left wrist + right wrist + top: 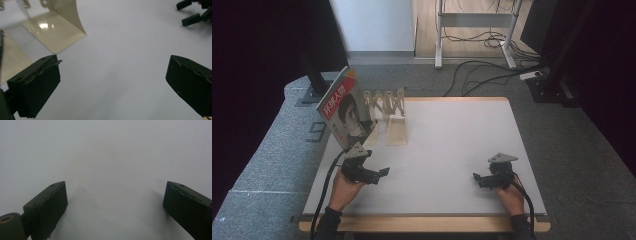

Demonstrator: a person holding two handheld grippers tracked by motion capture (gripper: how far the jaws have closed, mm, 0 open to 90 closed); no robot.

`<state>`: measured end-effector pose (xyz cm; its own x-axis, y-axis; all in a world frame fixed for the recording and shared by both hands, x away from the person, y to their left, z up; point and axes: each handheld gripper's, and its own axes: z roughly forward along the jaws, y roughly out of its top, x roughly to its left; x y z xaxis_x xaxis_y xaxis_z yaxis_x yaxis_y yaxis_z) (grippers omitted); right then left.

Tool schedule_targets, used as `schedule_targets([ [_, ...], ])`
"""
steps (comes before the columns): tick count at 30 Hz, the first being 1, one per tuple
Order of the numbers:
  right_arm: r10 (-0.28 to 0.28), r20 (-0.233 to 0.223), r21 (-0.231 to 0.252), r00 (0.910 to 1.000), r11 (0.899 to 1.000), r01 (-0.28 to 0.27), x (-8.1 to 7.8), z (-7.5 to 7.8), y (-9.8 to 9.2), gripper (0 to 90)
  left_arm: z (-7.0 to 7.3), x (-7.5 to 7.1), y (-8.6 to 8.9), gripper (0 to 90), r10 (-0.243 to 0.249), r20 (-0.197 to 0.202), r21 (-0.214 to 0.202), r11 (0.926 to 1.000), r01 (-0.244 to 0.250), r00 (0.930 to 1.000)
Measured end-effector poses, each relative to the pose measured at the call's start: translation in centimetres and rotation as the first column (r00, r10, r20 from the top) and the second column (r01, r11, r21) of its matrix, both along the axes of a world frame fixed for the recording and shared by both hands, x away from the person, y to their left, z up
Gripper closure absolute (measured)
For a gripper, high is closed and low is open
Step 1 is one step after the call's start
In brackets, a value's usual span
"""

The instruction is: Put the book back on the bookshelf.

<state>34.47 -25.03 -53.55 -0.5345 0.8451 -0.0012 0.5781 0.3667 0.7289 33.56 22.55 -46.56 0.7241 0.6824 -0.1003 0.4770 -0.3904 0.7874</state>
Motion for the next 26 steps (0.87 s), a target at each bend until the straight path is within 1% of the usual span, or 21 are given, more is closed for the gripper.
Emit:
schedule_targets([
  [1,0.0,0.0,0.0,1.0,1.0,0.0,0.0,0.0,0.0,4.8,0.0,0.0,0.0,0.0,0.0,0.0,0.0,1.0,0.0,1.0],
  [4,0.001,0.0,-0.001,1.0,1.0,-0.001,0.0,0.0,0.0,4.8,-1.6,0.2,-0.5,0.0,-0.008,-0.027,0.021,0.9997,0.009,0.9996],
  [5,0.0,0.001,-0.001,1.0,1.0,0.0,0.0,0.0,0.0,4.8,-2.6,0.3,-0.8,0.0,-0.01,-0.044,0.037,0.9992,0.011,0.999],
  [7,0.0,0.001,-0.001,1.0,1.0,0.0,0.0,0.0,0.0,4.8,-3.6,0.3,-1.1,0.0,-0.006,-0.056,0.067,0.9977,0.01,0.9984],
  [8,0.0,0.001,-0.001,1.0,1.0,0.0,0.0,0.0,0.0,4.8,-3.6,0.3,-1.1,0.0,-0.006,-0.056,0.067,0.9977,0.01,0.9984],
  [9,0.0,0.001,0.0,1.0,1.0,0.0,0.0,0.0,0.0,4.8,-4.5,0.4,-1.3,0.0,0.0,-0.065,0.097,0.9953,0.007,0.9979],
  [10,0.001,0.001,-0.001,1.0,1.0,-0.001,0.0,0.0,0.0,4.8,-4.9,0.5,-1.3,0.0,0.002,-0.071,0.108,0.9941,0.006,0.9975],
  [11,0.0,0.001,-0.001,1.0,1.0,0.0,0.0,0.0,0.0,4.8,-4.9,0.5,-1.3,0.0,0.002,-0.071,0.108,0.9941,0.006,0.9975],
  [12,0.0,0.001,-0.001,1.0,1.0,0.0,0.0,0.0,0.0,4.8,-5.6,0.7,-1.3,0.0,0.012,-0.078,0.13,0.9915,-0.002,0.9969],
  [13,0.0,0.001,-0.001,1.0,1.0,0.0,0.0,0.0,0.0,4.8,-5.6,0.7,-1.3,0.0,0.012,-0.078,0.13,0.9915,-0.002,0.9969],
  [15,0.0,0.001,-0.001,1.0,1.0,0.0,0.0,0.0,0.0,4.8,-6.1,0.9,-1.4,0.0,0.023,-0.093,0.156,0.9877,-0.008,0.9954],
  [16,0.0,0.002,-0.001,1.0,1.0,0.0,0.0,0.0,0.0,4.8,-6.1,0.8,-1.6,0.0,0.025,-0.083,0.171,0.9852,-0.011,0.9962],
  [19,0.0,0.001,0.0,1.0,1.0,0.0,0.0,0.0,0.0,4.8,-6.2,0.7,-1.8,0.0,0.028,-0.073,0.198,0.9802,-0.013,0.997],
  [26,-0.002,0.002,0.001,1.0,1.0,0.002,-0.1,-0.1,0.0,4.8,-6.2,0.6,-1.9,0.0,0.03,-0.071,0.199,0.9798,-0.016,0.9971],
])
